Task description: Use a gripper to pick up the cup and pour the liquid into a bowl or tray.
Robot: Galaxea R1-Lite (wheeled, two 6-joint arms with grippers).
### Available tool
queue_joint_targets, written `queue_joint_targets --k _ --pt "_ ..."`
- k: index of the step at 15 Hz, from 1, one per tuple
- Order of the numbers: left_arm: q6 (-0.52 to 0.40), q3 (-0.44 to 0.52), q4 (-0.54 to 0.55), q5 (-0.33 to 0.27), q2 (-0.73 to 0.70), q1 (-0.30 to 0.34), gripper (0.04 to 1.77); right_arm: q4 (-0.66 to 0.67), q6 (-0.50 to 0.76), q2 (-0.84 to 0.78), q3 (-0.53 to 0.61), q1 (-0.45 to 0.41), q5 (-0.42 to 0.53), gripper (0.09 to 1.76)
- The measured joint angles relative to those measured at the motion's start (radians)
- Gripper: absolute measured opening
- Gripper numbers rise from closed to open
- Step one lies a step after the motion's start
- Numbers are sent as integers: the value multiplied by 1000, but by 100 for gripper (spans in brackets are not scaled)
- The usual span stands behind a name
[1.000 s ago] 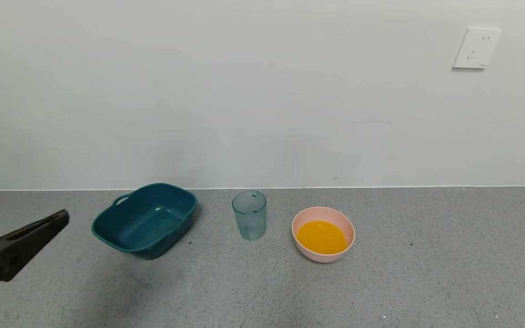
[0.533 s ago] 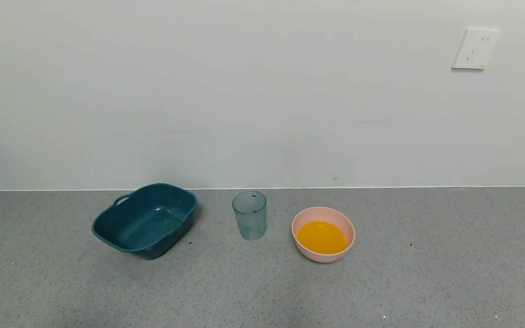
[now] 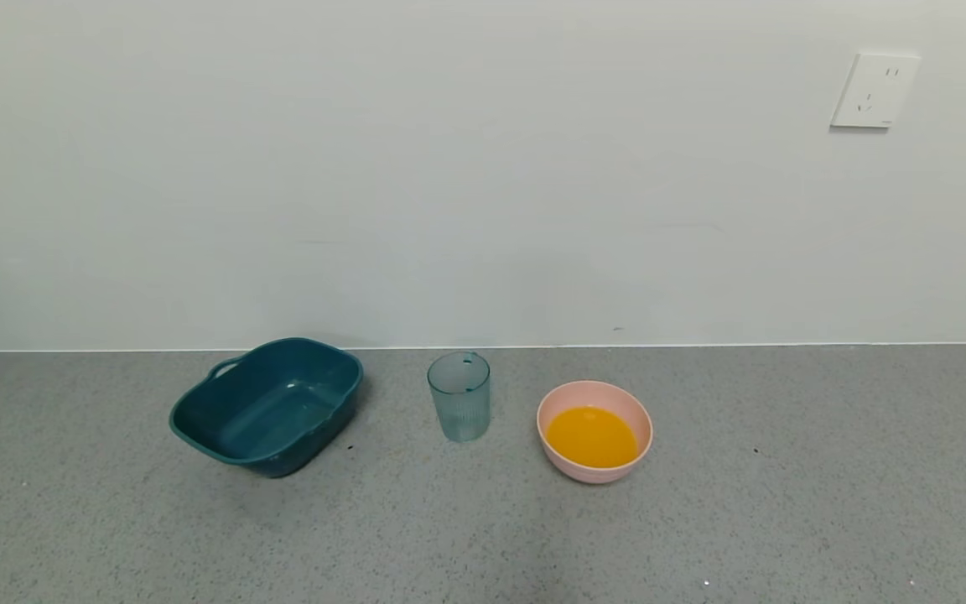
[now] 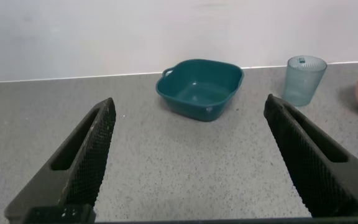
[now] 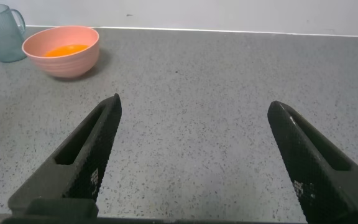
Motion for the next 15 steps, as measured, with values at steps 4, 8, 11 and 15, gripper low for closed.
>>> queue_joint_targets --k 4,8,11,15 --pt "-12 126 -61 -53 -90 4 172 0 1 0 0 0 0 171" --pt "-13 331 -284 -88 -139 6 172 0 1 0 0 0 0 171" --pt "-24 416 -300 -149 -150 6 172 0 1 0 0 0 0 171" --pt "-32 431 -202 -168 -152 6 172 0 1 0 0 0 0 171"
